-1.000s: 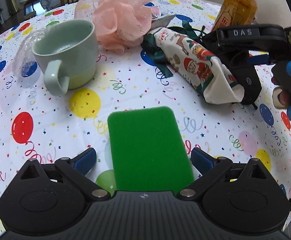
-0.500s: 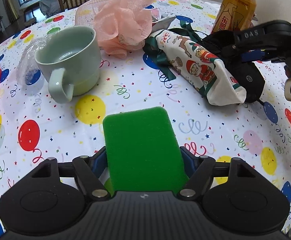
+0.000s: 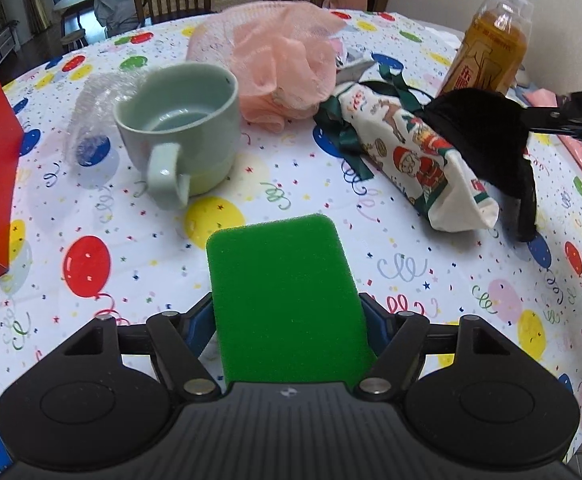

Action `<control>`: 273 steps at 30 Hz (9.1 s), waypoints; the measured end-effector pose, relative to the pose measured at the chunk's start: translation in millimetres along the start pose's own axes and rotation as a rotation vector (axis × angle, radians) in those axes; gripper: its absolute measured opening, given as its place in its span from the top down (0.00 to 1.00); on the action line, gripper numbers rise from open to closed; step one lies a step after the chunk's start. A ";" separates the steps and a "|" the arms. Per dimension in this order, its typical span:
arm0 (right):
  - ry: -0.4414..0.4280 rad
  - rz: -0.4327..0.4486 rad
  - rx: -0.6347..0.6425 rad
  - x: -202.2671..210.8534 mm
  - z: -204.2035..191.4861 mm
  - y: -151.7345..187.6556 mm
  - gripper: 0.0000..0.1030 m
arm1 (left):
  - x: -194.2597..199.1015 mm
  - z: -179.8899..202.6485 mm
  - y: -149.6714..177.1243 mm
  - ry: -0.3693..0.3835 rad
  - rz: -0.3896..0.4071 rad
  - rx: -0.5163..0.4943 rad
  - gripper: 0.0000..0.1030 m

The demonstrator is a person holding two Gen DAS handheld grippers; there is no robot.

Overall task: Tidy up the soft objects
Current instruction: 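Lift the green sponge and black cap and carry them toward the shoebox, then lower the green sponge with the left tool while the right tool lowers the cap into the box, open both, then withdraw both tools from the shoebox back over the table, then grasp the bubble wrap with the left tool while the right tool grasps the Christmas cloth bag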

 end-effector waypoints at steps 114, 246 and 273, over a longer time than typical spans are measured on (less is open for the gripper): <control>-0.156 0.061 0.577 21.0 -495.3 -2.7 0.84 | 194.2 -430.9 -29.9 -0.141 0.234 0.232 0.29; -0.050 -0.225 0.164 -54.4 -101.1 19.3 0.01 | -43.7 -193.8 -189.4 0.011 -0.129 0.337 0.14; 0.077 -0.233 0.121 -67.9 -77.2 27.1 0.62 | -24.3 -188.8 -180.8 0.067 -0.049 0.333 0.79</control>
Point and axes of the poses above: each gripper's, at about its wrist camera, not at the fingertips, and x roughly against the way its jaws point, z to its right, y to its underside, the point moved 10 cm from there along -x, roughly the way its jaws point, and after that the axes turned 15 degrees about -z, right-handed, at the moved point
